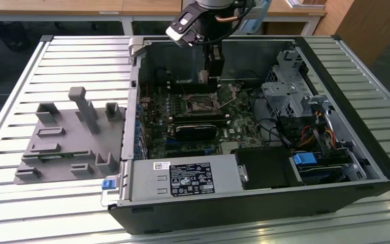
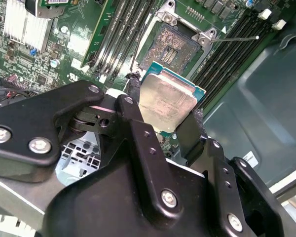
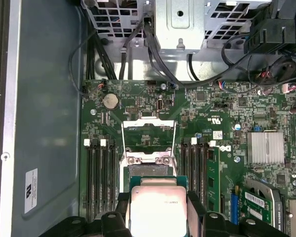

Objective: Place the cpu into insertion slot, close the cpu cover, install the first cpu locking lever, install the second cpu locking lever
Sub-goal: 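Place the cpu into insertion slot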

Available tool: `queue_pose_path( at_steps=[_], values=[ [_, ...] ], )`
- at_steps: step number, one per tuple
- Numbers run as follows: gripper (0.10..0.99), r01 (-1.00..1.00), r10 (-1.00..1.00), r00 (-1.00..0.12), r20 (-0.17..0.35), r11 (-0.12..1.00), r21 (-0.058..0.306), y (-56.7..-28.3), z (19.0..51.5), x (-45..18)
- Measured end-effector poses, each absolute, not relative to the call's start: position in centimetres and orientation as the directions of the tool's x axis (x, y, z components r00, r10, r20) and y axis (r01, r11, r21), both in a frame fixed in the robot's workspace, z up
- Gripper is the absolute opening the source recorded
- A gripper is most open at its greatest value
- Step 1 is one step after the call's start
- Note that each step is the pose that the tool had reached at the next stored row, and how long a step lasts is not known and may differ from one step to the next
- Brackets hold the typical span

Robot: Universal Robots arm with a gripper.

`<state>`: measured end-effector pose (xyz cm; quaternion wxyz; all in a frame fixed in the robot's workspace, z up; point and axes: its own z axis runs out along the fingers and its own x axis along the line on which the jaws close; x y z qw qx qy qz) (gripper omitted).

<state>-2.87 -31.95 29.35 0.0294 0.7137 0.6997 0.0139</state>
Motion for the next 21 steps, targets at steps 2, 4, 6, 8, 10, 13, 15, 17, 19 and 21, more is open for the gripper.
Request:
queue_pose_path(
  at_steps=[2, 4, 6, 8, 10, 13, 15, 17, 19, 21],
  values=[
    [0.541, 0.998, 1.0, 0.02, -0.021, -0.019, 0.062, -31.9, 29.1, -2.9],
    [0.541, 0.998, 1.0, 0.02, -0.023, -0.019, 0.062, -31.9, 28.9, -2.9],
    [0.541, 0.998, 0.999, 0.021, -0.027, -0.019, 0.062, -31.9, 28.8, -2.9],
    [0.541, 0.998, 0.999, 0.02, -0.03, -0.019, 0.062, -31.9, 28.6, -2.9],
    [0.541, 0.998, 0.999, 0.02, -0.03, -0.018, 0.062, -31.9, 28.5, -2.9],
    [0.541, 0.998, 0.999, 0.019, -0.03, -0.018, 0.062, -31.9, 28.3, -2.9],
    [0.541, 0.998, 0.999, 0.01, -0.03, -0.008, 0.061, -31.9, 28.2, -2.9],
    [0.541, 0.998, 0.999, -0.014, -0.03, 0.016, 0.061, -31.9, 28.1, -2.9],
    [0.541, 0.997, 0.999, -0.045, -0.03, 0.047, 0.061, -31.9, 27.9, -2.9],
    [0.541, 0.996, 0.997, -0.067, -0.03, 0.069, 0.061, -31.9, 27.7, -2.9]
  ],
)
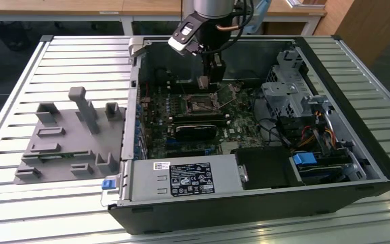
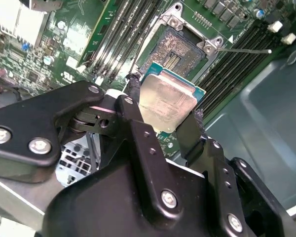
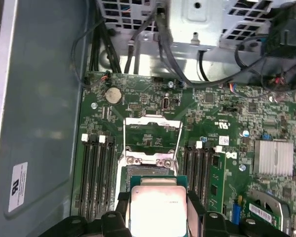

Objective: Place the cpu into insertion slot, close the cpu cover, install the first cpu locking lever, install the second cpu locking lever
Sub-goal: 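Place the cpu into insertion slot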

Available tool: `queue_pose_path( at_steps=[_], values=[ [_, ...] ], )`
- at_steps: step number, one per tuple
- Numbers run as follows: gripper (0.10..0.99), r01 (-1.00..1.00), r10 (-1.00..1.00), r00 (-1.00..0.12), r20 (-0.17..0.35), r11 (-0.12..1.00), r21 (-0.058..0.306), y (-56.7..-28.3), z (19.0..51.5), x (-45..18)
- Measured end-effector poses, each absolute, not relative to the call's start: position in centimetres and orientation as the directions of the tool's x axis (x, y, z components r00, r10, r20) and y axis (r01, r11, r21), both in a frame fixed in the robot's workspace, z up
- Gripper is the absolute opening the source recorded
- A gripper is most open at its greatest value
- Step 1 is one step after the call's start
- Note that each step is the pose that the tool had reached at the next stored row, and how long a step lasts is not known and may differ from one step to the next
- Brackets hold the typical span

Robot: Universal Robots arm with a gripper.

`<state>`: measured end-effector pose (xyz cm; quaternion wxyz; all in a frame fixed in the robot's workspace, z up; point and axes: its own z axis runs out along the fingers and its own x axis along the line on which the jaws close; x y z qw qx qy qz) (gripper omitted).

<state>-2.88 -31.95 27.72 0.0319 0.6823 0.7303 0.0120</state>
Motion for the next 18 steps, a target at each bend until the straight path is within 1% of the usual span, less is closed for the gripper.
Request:
queue_pose_path(
  at_steps=[18],
  values=[
    [0.541, 0.996, 0.997, -0.068, -0.03, 0.07, 0.057, -31.8, 24.9, -3.0]
  ],
)
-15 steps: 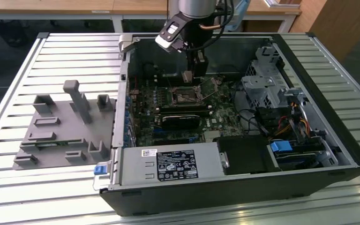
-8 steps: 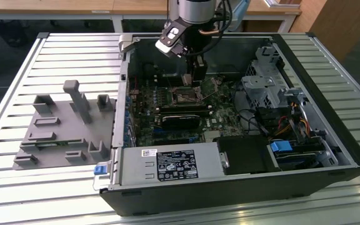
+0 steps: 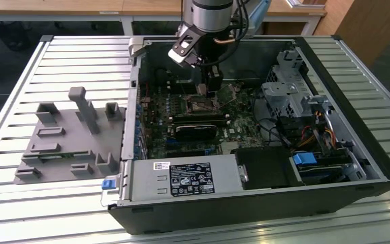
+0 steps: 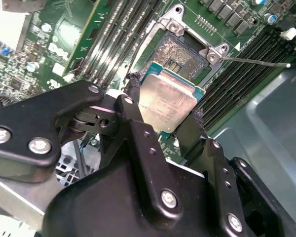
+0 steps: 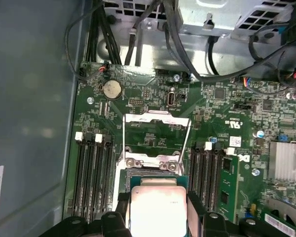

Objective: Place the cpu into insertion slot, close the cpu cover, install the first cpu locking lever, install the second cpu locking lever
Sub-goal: 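Place the cpu into insertion slot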

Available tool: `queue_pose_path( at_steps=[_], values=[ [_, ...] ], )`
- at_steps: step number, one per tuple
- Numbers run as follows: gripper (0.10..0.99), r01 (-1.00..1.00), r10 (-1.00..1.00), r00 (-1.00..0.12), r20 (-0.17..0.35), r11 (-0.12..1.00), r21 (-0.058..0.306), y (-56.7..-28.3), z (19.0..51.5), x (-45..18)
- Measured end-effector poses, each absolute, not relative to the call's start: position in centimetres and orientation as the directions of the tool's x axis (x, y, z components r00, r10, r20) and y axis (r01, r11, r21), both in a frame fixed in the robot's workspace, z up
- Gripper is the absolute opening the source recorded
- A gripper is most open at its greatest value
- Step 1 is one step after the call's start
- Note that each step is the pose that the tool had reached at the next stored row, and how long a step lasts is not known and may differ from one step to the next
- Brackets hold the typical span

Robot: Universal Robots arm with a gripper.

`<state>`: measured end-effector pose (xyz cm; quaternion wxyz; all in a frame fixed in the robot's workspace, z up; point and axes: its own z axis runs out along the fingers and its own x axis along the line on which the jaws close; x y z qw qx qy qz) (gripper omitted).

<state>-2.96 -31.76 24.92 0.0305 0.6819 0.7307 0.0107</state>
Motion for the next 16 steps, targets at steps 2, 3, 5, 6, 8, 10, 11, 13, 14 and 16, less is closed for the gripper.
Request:
queue_pose_path(
  at_steps=[2, 3, 5, 6, 8, 10, 11, 13, 14, 16],
  values=[
    [0.541, 0.996, 0.998, -0.064, -0.03, 0.065, 0.057, -31.6, 24.6, -3.0],
    [0.541, 0.996, 0.998, -0.062, -0.03, 0.064, 0.057, -31.5, 24.4, -3.0],
    [0.541, 0.996, 0.998, -0.059, -0.03, 0.061, 0.057, -31.5, 24.0, -3.0],
    [0.541, 0.997, 0.998, -0.058, -0.03, 0.06, 0.057, -31.5, 23.8, -3.1],
    [0.541, 0.997, 0.998, -0.054, -0.03, 0.056, 0.057, -31.4, 23.5, -3.1],
    [0.541, 0.997, 0.998, -0.049, -0.03, 0.05, 0.057, -31.3, 23.1, -3.1],
    [0.541, 0.997, 0.998, -0.047, -0.03, 0.048, 0.057, -31.3, 22.9, -3.1],
    [0.541, 0.997, 0.999, -0.044, -0.03, 0.046, 0.057, -31.2, 22.6, -3.2],
    [0.541, 0.997, 0.999, -0.044, -0.03, 0.045, 0.057, -31.2, 22.4, -3.2],
    [0.541, 0.997, 0.999, -0.043, -0.03, 0.044, 0.057, -31.2, 22.1, -3.5]
  ],
)
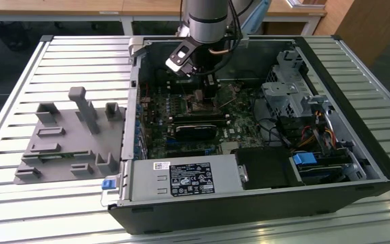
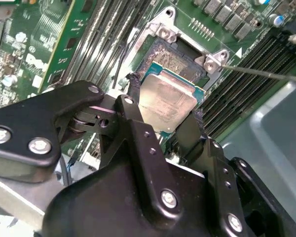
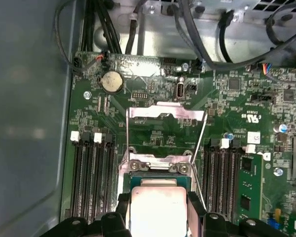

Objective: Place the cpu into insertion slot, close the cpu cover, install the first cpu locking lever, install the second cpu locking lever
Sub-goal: 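Place the cpu into insertion slot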

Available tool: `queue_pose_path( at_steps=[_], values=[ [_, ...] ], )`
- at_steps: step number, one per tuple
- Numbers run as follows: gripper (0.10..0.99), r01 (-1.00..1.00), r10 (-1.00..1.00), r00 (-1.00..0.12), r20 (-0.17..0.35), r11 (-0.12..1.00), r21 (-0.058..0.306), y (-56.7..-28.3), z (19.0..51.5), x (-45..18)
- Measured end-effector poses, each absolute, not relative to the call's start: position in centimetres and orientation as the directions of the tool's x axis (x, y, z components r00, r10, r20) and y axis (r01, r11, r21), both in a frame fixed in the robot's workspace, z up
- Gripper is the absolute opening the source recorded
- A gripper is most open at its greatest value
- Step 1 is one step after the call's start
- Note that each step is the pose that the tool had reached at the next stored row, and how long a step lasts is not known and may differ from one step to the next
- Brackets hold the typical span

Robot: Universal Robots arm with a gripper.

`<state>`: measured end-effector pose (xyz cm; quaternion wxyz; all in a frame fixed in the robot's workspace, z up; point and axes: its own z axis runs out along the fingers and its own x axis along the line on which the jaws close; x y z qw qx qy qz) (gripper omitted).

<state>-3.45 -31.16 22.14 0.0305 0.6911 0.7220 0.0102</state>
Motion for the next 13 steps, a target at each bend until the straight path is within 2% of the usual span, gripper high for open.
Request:
queue_pose_path(
  at_steps=[13],
  values=[
    [0.541, 0.998, 0.999, -0.01, -0.031, 0.012, 0.057, -31.1, 20.5, -3.8]
  ],
)
